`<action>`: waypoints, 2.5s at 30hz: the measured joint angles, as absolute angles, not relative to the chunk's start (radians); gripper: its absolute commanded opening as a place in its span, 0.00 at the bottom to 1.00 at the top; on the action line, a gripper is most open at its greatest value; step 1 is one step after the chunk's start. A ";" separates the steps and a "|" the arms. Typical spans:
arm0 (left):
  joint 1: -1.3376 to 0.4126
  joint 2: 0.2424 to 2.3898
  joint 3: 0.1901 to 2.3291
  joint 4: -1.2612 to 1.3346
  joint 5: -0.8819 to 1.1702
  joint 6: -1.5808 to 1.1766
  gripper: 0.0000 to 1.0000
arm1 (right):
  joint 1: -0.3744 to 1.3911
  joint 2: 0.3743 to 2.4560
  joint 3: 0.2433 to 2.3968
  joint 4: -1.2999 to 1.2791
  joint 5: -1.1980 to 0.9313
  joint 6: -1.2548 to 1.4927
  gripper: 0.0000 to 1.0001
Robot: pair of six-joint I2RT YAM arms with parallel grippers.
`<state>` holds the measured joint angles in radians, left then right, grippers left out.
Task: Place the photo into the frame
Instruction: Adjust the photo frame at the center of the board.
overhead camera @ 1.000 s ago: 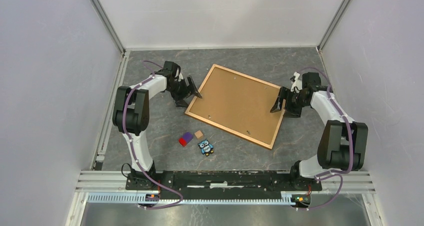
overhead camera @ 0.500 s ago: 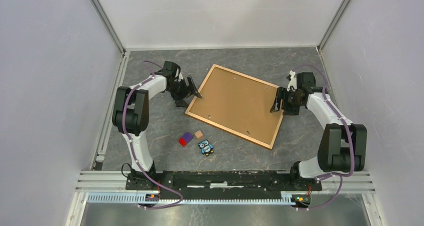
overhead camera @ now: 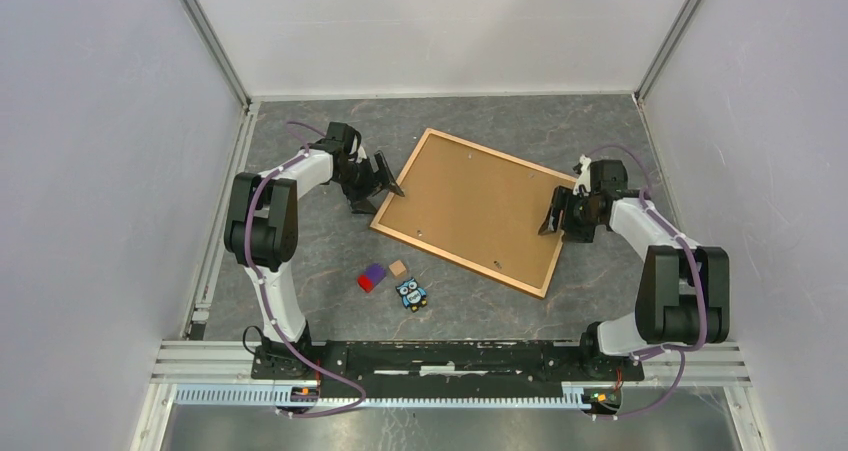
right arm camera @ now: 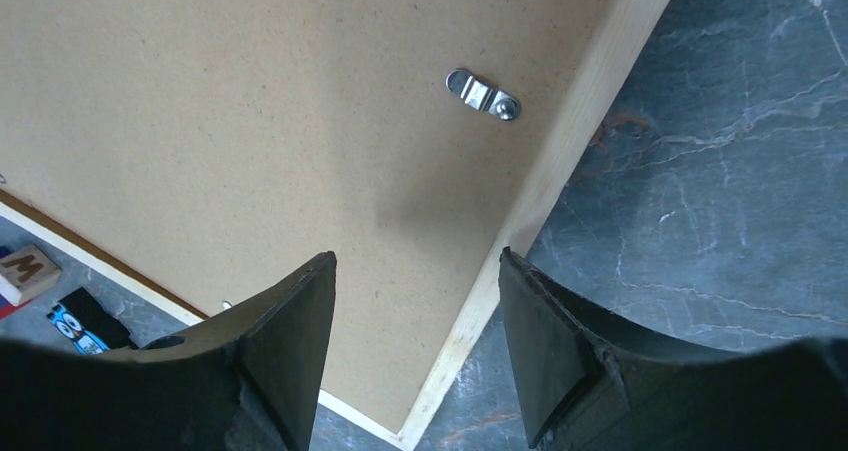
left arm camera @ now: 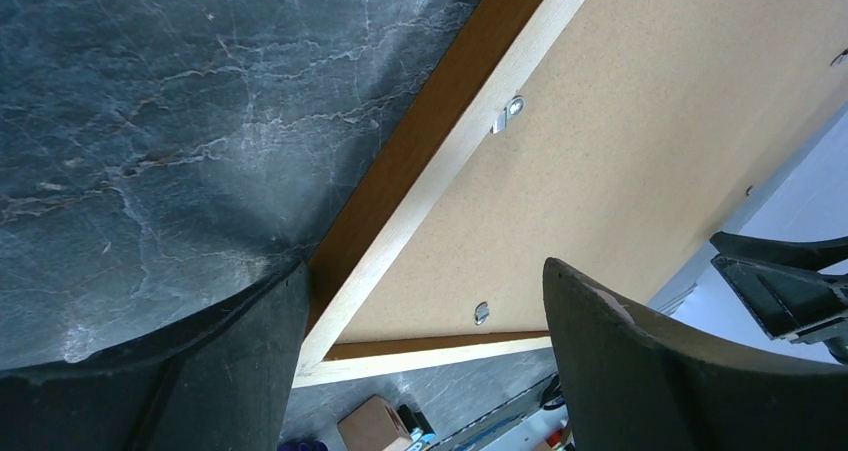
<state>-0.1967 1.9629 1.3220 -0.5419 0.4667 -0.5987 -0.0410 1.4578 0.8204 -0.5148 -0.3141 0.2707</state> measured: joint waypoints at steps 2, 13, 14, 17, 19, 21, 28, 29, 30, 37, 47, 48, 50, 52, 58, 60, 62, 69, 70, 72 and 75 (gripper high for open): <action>-0.197 1.963 1.321 -0.542 0.471 -0.599 0.91 | -0.041 1.456 0.812 -0.493 -0.320 0.284 0.66; -0.203 1.963 1.320 -0.541 0.482 -0.599 0.91 | -0.040 1.423 0.640 -0.189 -0.504 0.422 0.68; -0.203 1.963 1.320 -0.541 0.481 -0.599 0.91 | -0.039 1.423 0.641 -0.191 -0.501 0.422 0.68; -0.206 1.963 1.320 -0.543 0.482 -0.599 0.91 | -0.035 1.418 0.670 -0.245 -0.459 0.398 0.69; -0.209 1.963 1.320 -0.544 0.480 -0.599 0.91 | -0.025 1.411 0.710 -0.316 -0.418 0.365 0.69; -0.212 1.963 1.320 -0.545 0.475 -0.599 0.91 | -0.004 1.400 0.769 -0.384 -0.360 0.324 0.70; -0.214 1.963 1.320 -0.545 0.472 -0.599 0.85 | 0.154 1.332 0.799 -0.426 -0.284 0.288 0.71; -0.216 1.963 1.319 -0.544 0.472 -0.599 0.84 | 0.184 1.326 0.789 -0.427 -0.265 0.293 0.72; -0.218 1.963 1.317 -0.545 0.472 -0.599 0.82 | 0.207 1.318 0.776 -0.428 -0.249 0.300 0.73; -0.245 1.963 1.305 -0.549 0.443 -0.599 0.72 | 0.353 1.209 0.702 -0.437 -0.076 0.313 0.74; -0.330 1.960 1.324 -0.611 0.284 -0.589 0.61 | 0.319 1.192 0.751 -0.458 0.221 0.244 0.75; -0.342 1.960 1.325 -0.617 0.282 -0.589 0.59 | 0.300 1.182 0.746 -0.453 0.236 0.244 0.76; -0.357 1.961 1.325 -0.630 0.286 -0.589 0.57 | 0.257 1.153 0.720 -0.434 0.256 0.243 0.77; -0.366 1.963 1.325 -0.638 0.292 -0.589 0.56 | 0.203 1.122 0.683 -0.416 0.263 0.239 0.76; -0.374 1.967 1.325 -0.657 0.291 -0.589 0.45 | 0.022 1.168 0.636 -0.384 0.228 0.221 0.76; -0.374 1.969 1.325 -0.668 0.289 -0.586 0.42 | -0.012 1.195 0.637 -0.375 0.221 0.220 0.76; -0.374 1.970 1.325 -0.683 0.290 -0.579 0.39 | -0.032 1.213 0.638 -0.368 0.208 0.221 0.76; -0.379 1.970 1.317 -0.686 0.321 -0.567 0.32 | -0.042 1.284 0.706 -0.344 0.117 0.239 0.76; -0.378 1.970 1.309 -0.682 0.343 -0.567 0.31 | -0.042 1.288 0.709 -0.342 0.115 0.239 0.76; -0.379 1.969 1.291 -0.674 0.381 -0.568 0.31 | -0.044 1.307 0.723 -0.336 0.110 0.238 0.75; -0.379 1.966 1.270 -0.669 0.423 -0.568 0.31 | -0.048 1.341 0.744 -0.334 0.114 0.229 0.74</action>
<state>-0.3794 1.9663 1.2701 -0.6689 0.4232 -0.5682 -0.0483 1.3407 0.7441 -0.3340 0.1143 0.2291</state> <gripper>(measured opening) 0.381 0.756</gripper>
